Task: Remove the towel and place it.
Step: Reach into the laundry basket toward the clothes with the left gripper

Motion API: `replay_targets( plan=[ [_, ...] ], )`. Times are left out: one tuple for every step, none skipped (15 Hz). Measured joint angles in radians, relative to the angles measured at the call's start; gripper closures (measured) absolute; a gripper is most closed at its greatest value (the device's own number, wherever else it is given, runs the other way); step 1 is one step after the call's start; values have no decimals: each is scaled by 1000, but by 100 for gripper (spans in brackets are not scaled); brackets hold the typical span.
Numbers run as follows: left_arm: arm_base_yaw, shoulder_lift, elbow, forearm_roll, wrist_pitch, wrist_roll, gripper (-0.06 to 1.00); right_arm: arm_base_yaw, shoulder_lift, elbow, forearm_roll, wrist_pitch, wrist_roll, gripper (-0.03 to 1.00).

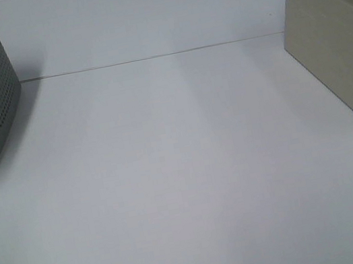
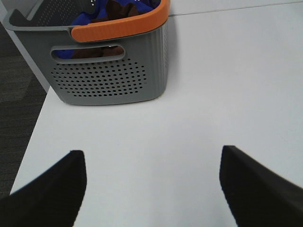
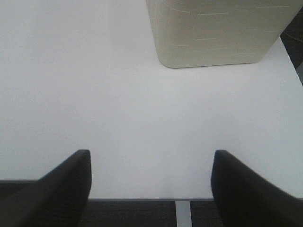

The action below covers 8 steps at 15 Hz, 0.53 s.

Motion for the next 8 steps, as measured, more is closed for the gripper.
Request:
replay_targets(
  plan=[
    [0, 0, 0, 0, 0, 0, 20, 0, 0, 0, 0, 0, 0, 34],
    [0, 0, 0, 0, 0, 0, 20, 0, 0, 0, 0, 0, 0, 34],
    [0, 0, 0, 0, 0, 0, 20, 0, 0, 0, 0, 0, 0, 34],
    [0, 0, 0, 0, 0, 0, 20, 0, 0, 0, 0, 0, 0, 34],
    [0, 0, 0, 0, 0, 0, 20, 0, 0, 0, 0, 0, 0, 34],
    [0, 0, 0, 0, 0, 0, 20, 0, 0, 0, 0, 0, 0, 34],
    [0, 0, 0, 0, 0, 0, 20, 0, 0, 0, 0, 0, 0, 34],
    [0, 0, 0, 0, 0, 0, 20, 0, 0, 0, 0, 0, 0, 34]
  ],
)
